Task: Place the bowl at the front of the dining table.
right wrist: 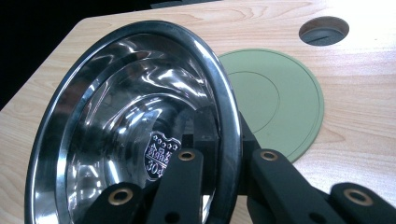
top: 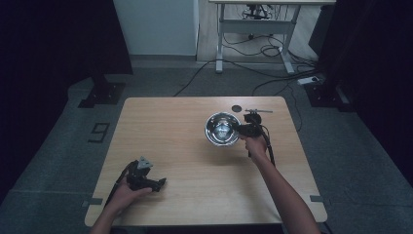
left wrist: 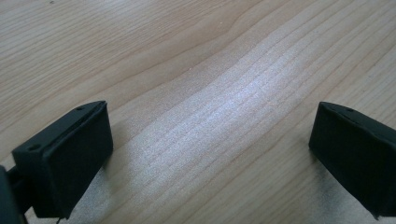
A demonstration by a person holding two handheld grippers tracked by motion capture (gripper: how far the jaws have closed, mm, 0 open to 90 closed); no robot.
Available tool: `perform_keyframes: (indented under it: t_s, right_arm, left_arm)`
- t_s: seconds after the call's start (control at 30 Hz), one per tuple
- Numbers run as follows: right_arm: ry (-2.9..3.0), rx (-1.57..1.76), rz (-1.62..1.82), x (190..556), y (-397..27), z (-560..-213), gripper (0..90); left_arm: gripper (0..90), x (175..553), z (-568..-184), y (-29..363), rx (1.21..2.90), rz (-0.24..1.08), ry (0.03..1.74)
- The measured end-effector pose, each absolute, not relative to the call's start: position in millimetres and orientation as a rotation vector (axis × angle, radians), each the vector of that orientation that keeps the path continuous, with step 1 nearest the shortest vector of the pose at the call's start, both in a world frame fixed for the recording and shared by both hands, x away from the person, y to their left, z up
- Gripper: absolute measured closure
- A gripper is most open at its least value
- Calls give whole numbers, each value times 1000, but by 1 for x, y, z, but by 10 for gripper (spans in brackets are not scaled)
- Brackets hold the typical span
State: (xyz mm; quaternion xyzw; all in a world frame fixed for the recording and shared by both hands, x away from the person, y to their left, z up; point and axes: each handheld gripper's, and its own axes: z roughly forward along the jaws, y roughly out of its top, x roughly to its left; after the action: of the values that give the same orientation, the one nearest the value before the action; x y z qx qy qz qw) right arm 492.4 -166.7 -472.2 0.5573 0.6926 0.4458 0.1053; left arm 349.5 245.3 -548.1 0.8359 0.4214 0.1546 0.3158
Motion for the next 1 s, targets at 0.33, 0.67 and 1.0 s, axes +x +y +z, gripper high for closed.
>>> perform_keyframes:
  t_s: [0.33, 0.67, 1.0]
  right_arm:
    - [2030, 1671, 1298, 502, -165, -476, 863]
    - [2019, 1676, 1293, 511, -164, -476, 862]
    - [2011, 1697, 1275, 517, -167, -483, 862]
  left_arm:
    - [0, 350, -548, 245, 2202, 407, 1108]
    - [0, 350, -548, 245, 2203, 407, 1107]
    - [0, 350, -548, 245, 2203, 407, 1107]
